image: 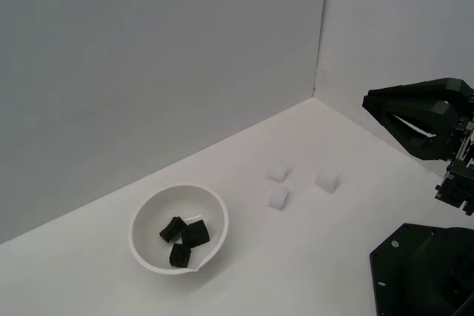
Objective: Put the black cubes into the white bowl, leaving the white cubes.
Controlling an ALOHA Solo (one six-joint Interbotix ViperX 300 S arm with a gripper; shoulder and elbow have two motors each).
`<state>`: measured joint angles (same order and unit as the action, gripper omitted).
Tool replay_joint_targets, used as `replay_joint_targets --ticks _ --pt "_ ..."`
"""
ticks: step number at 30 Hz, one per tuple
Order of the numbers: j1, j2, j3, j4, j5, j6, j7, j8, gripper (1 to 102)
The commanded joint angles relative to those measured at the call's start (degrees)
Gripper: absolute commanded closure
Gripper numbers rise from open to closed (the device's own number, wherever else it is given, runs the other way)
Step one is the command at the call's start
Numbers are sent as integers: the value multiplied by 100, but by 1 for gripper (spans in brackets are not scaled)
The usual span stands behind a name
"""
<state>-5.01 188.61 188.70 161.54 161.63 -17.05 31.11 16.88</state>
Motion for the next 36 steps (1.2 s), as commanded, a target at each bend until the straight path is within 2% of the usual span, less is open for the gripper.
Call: replay_joint_targets --ticks 1,6,36 --pt "97 141 149 9 -26 -18 26 35 100" --pt "422 422 431 9 -18 -18 88 35 100" --pt "501 1011 1002 53 18 -18 229 26 100"
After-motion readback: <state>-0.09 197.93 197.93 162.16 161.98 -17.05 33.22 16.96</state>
